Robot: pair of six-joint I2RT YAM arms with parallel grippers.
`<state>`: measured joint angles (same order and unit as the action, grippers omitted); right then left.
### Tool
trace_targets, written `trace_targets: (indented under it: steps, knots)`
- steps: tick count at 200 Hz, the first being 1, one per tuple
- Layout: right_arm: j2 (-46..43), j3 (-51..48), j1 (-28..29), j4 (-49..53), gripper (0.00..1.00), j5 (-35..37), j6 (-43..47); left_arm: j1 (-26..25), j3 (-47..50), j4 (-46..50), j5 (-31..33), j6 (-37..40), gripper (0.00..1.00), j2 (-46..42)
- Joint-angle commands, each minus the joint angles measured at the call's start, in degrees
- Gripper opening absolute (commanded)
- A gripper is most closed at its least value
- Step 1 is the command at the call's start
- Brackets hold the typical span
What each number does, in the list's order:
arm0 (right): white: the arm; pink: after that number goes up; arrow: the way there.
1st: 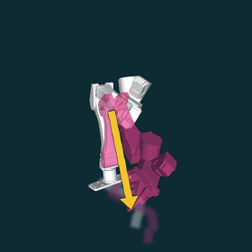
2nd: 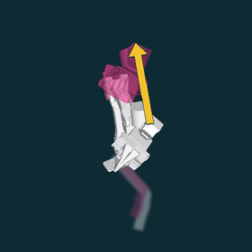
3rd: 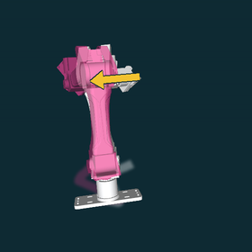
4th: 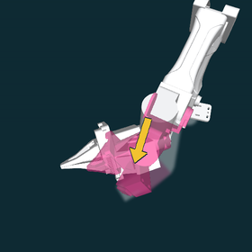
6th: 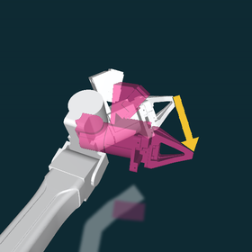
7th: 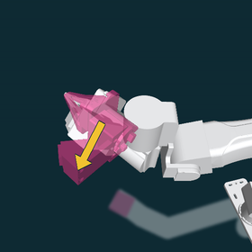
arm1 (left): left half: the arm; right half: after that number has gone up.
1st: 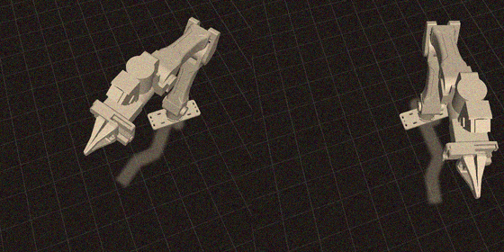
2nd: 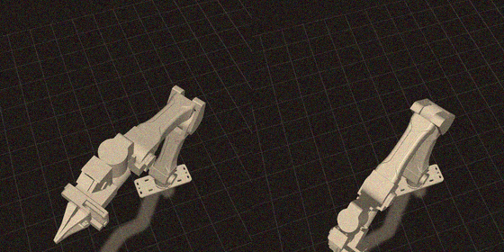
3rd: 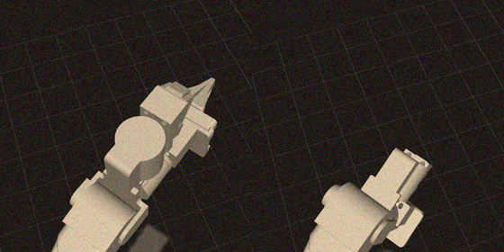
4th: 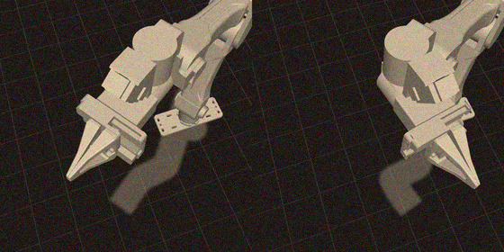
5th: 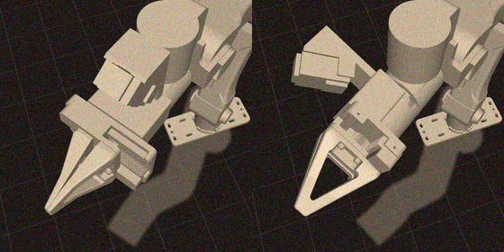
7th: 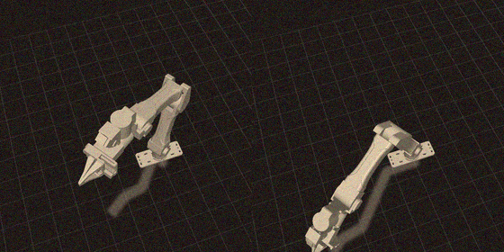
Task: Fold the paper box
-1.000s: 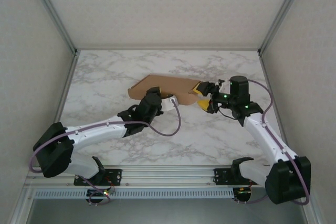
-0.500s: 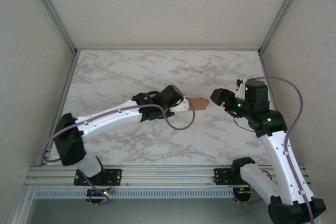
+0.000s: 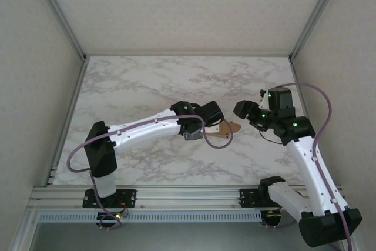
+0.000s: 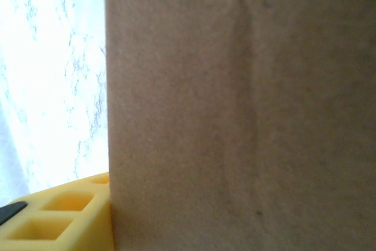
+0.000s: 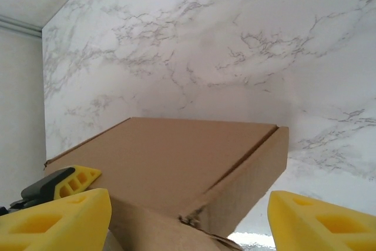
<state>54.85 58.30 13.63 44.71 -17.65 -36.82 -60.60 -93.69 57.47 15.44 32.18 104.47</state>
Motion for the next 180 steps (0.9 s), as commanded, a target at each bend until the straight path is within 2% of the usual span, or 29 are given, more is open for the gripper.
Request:
trace_targets:
  steps: [1,44,73,99,115,142,180]
  knots:
    - [2.58,-0.56,-0.28,-2.09,0.71,-1.94,-0.30,-0.16,-1.06,3.38,0.20,0.08,0.55,1.99]
    - [8.52,-2.40,-0.96,-9.73,0.72,-6.00,-4.54,-0.13,-2.19,1.80,1.87,2.25,0.59,2.85]
    - [14.29,-2.08,-1.52,-13.73,0.72,-5.99,-5.48,-0.05,-2.12,0.65,2.93,3.71,0.59,3.20]
    - [22.23,-0.22,-2.32,-18.26,0.72,-9.16,-5.12,0.01,-2.44,-0.40,3.58,4.93,0.59,3.38]
    - [29.34,3.21,-2.37,-19.94,0.71,-14.17,-3.73,0.04,-2.79,-0.90,3.90,5.62,0.59,3.38]
    - [43.80,12.95,-2.25,-16.45,0.69,-25.25,1.95,0.04,-3.64,-0.89,3.81,6.05,0.58,3.61]
    - [57.38,23.88,-0.57,-7.24,0.58,-31.92,11.82,0.04,-3.92,-0.87,3.54,6.14,0.58,3.47]
